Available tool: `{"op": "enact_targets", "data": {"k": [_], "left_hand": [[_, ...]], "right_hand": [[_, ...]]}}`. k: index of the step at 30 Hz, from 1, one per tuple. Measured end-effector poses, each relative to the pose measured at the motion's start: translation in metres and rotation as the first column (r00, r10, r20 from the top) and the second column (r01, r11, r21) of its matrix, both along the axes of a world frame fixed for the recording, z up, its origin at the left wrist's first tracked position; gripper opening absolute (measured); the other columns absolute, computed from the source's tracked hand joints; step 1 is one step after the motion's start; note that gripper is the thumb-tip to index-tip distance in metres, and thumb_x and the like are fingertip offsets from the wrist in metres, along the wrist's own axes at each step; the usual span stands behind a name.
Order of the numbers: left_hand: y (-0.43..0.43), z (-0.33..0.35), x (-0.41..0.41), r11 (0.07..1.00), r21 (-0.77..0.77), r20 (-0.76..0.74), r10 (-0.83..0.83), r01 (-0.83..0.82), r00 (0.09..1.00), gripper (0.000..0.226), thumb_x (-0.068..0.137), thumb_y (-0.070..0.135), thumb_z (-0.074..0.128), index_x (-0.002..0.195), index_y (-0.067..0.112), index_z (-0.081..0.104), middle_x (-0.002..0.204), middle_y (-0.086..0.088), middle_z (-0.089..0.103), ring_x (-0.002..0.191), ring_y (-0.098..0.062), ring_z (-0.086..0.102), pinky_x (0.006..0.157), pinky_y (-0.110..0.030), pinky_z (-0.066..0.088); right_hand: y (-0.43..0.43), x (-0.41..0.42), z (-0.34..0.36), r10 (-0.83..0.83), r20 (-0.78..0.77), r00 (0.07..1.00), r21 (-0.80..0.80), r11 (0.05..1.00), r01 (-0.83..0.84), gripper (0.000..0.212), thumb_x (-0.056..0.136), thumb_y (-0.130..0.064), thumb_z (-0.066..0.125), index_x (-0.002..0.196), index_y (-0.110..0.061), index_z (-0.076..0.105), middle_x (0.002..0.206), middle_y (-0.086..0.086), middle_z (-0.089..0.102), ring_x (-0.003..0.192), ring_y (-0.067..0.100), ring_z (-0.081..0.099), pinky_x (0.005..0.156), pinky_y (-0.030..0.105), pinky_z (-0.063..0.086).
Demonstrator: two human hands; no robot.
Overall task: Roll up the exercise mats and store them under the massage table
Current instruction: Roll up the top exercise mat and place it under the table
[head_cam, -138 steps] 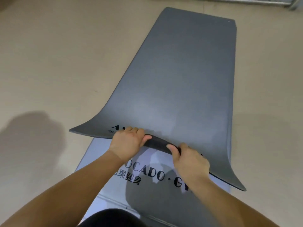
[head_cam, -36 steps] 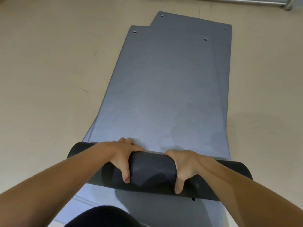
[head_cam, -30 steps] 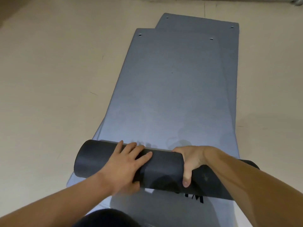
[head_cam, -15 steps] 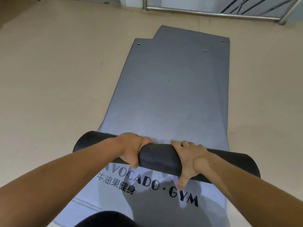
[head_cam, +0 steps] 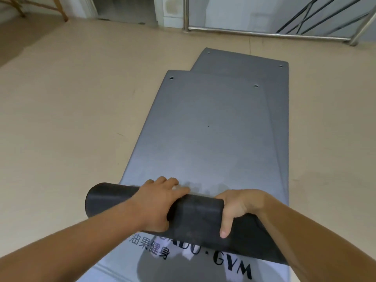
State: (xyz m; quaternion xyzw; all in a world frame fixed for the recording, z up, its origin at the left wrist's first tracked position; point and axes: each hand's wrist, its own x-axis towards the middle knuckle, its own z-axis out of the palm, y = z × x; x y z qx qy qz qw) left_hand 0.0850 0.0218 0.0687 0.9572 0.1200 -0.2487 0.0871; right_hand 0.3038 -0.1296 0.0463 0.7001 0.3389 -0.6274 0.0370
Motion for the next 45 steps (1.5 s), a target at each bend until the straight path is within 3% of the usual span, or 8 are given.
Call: {"op": "enact_targets", "data": {"k": [3, 8, 14, 19, 24, 35, 40, 45], "left_hand": [[-0.029, -0.025, -0.03, 0.983, 0.181, 0.154, -0.062, 0.033, 0.986, 0.108, 0.069, 0.039, 0.076, 0.165, 0.019, 0.031, 0.153, -0.016, 0.053, 0.133, -0.041, 0.058, 0.112, -0.06, 0.049], [-0.037, -0.052, -0.01, 0.971, 0.237, -0.093, 0.042, -0.019, 0.995, 0.132, 0.094, 0.053, 0.07, 0.159, 0.016, -0.038, 0.173, -0.025, -0.004, 0.161, -0.049, -0.001, 0.127, -0.072, -0.007], [0.01, -0.038, 0.038, 0.997, 0.075, -0.143, -0.009, 0.02, 0.99, 0.146, 0.06, 0.059, 0.094, 0.167, 0.027, -0.001, 0.158, -0.011, 0.038, 0.142, -0.035, 0.044, 0.124, -0.059, 0.03], [0.041, -0.023, 0.071, 0.998, -0.067, -0.263, 0.002, -0.021, 0.965, 0.135, 0.051, 0.056, 0.1, 0.16, 0.038, 0.022, 0.143, -0.001, 0.057, 0.124, -0.028, 0.061, 0.107, -0.048, 0.053], [0.037, -0.029, 0.057, 0.998, -0.061, -0.194, 0.02, -0.032, 0.981, 0.13, 0.054, 0.062, 0.096, 0.159, 0.04, 0.023, 0.144, 0.001, 0.057, 0.126, -0.026, 0.059, 0.111, -0.049, 0.049], [-0.011, -0.053, -0.016, 0.955, 0.245, 0.045, 0.159, -0.166, 0.986, 0.14, 0.081, 0.073, 0.073, 0.165, 0.028, -0.03, 0.176, -0.014, -0.014, 0.164, -0.041, -0.003, 0.13, -0.069, -0.001], [-0.008, -0.067, -0.038, 0.957, 0.201, 0.222, 0.162, -0.208, 0.961, 0.125, 0.064, 0.061, 0.083, 0.164, 0.026, 0.016, 0.152, -0.01, 0.051, 0.137, -0.037, 0.052, 0.113, -0.062, 0.042], [0.012, -0.02, -0.02, 0.999, 0.047, -0.092, 0.026, -0.022, 0.995, 0.094, 0.063, 0.049, 0.085, 0.145, 0.041, 0.039, 0.119, 0.01, 0.064, 0.106, -0.021, 0.062, 0.095, -0.041, 0.053]], "right_hand": [[0.007, 0.008, -0.008, -0.002, -0.07, 0.998, -0.027, 1.0, 0.0, 0.064, 0.06, -0.018, 0.1, 0.118, -0.034, 0.077, 0.116, -0.006, 0.08, 0.11, 0.027, 0.075, 0.1, 0.049, 0.06], [0.0, 0.021, -0.008, -0.095, 0.054, 0.994, 0.121, 0.989, 0.088, 0.082, 0.044, -0.042, 0.106, 0.119, -0.036, 0.073, 0.118, -0.012, 0.075, 0.107, 0.016, 0.073, 0.1, 0.041, 0.06], [0.0, 0.019, 0.016, 0.008, 0.48, 0.877, 0.312, 0.933, -0.179, 0.08, 0.067, -0.071, 0.084, 0.133, -0.034, 0.058, 0.13, -0.006, 0.064, 0.113, 0.018, 0.063, 0.1, 0.04, 0.053], [-0.007, -0.026, 0.005, 0.38, 0.666, 0.641, -0.045, 0.879, -0.474, 0.158, 0.055, -0.076, 0.087, 0.166, -0.009, -0.003, 0.169, 0.02, 0.015, 0.156, 0.042, 0.02, 0.127, 0.06, 0.019], [-0.025, -0.033, -0.025, 0.238, 0.818, 0.524, 0.11, 0.829, -0.549, 0.13, 0.069, -0.056, 0.083, 0.162, -0.012, 0.005, 0.156, 0.021, 0.03, 0.142, 0.042, 0.033, 0.124, 0.059, 0.022], [0.014, 0.012, 0.0, 0.272, 0.547, 0.791, 0.207, 0.872, -0.443, 0.103, 0.05, -0.047, 0.097, 0.138, -0.034, 0.044, 0.116, -0.004, 0.059, 0.101, 0.021, 0.061, 0.093, 0.041, 0.056], [0.033, 0.008, 0.015, 0.249, 0.24, 0.938, 0.075, 0.959, -0.274, 0.078, 0.054, -0.028, 0.103, 0.121, -0.034, 0.063, 0.115, -0.009, 0.071, 0.105, 0.022, 0.068, 0.094, 0.044, 0.06], [0.013, 0.0, 0.006, 0.168, -0.065, 0.984, -0.114, 0.978, -0.174, 0.075, 0.068, -0.022, 0.1, 0.134, -0.032, 0.066, 0.129, -0.003, 0.074, 0.115, 0.027, 0.072, 0.101, 0.048, 0.06]]}}
